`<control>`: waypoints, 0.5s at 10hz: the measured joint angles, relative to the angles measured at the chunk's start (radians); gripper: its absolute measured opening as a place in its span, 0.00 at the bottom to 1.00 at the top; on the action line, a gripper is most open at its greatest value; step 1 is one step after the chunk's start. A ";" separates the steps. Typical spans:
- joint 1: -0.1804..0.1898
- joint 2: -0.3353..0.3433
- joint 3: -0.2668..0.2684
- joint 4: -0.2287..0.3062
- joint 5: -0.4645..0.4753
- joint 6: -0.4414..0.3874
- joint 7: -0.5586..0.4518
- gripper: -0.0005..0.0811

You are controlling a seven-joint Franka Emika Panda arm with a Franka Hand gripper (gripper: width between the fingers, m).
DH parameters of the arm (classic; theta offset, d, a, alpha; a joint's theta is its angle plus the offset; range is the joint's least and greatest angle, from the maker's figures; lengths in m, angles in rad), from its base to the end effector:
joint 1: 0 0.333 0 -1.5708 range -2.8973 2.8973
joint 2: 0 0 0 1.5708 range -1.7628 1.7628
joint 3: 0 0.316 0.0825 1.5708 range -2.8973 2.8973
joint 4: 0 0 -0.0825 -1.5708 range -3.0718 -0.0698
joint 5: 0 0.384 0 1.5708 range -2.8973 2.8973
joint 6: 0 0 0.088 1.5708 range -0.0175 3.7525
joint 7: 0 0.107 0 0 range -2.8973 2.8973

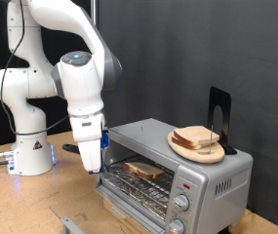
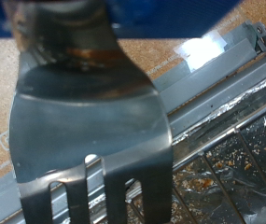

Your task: Make a piece of toast with the oven

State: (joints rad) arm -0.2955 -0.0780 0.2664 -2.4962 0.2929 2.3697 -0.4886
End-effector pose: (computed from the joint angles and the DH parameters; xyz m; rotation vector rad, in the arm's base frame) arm 0.4565 -0.0108 0.3091 -2.9353 -0.3578 0.0019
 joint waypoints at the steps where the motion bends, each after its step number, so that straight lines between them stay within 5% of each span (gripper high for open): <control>1: 0.000 0.003 0.003 0.002 0.000 0.000 0.001 0.50; 5: 0.000 0.004 0.011 -0.001 0.001 -0.001 0.000 0.50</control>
State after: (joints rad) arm -0.2960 -0.0744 0.2773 -2.4968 0.2936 2.3691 -0.4889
